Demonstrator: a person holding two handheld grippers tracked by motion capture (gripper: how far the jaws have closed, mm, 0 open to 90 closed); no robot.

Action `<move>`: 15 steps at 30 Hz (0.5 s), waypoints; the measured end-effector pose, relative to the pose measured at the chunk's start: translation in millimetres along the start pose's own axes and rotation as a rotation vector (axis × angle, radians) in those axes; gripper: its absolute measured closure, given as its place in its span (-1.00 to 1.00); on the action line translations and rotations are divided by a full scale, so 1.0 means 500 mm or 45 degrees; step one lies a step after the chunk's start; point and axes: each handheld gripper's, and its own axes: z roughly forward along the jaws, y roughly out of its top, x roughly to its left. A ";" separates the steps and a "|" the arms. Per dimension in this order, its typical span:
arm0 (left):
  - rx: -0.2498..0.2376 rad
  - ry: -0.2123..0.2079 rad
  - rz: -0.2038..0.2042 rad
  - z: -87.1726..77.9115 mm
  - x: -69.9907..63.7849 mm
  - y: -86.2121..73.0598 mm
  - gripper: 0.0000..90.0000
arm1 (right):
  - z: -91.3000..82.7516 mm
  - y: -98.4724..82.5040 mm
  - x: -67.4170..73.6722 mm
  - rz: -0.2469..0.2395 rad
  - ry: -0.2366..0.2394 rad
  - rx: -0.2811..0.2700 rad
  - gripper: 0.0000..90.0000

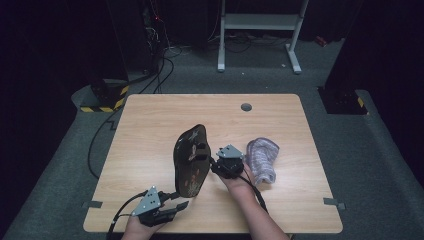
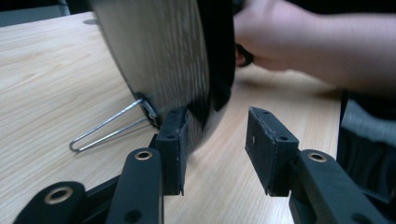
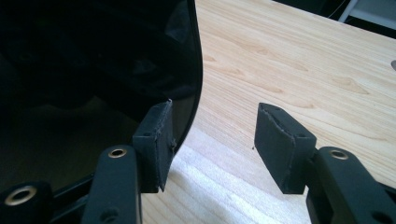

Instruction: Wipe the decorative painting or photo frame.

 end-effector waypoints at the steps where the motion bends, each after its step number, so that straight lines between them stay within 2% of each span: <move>1: -0.001 -0.007 0.005 -0.006 0.004 -0.002 0.30 | -0.003 0.000 0.000 -0.004 -0.004 0.000 0.03; 8: -0.026 0.004 -0.028 -0.039 0.041 -0.009 0.49 | -0.036 -0.011 -0.009 0.003 -0.006 -0.027 0.03; 10: -0.013 0.040 -0.029 -0.040 0.045 -0.010 0.50 | -0.043 -0.015 -0.011 -0.005 -0.007 -0.026 0.03; 12: -0.019 0.072 -0.061 -0.039 0.050 -0.010 0.50 | -0.049 -0.016 -0.012 -0.005 -0.006 -0.031 0.03; 15: -0.019 0.132 -0.059 -0.032 0.049 -0.007 0.47 | -0.057 -0.018 -0.011 -0.008 -0.005 -0.036 0.03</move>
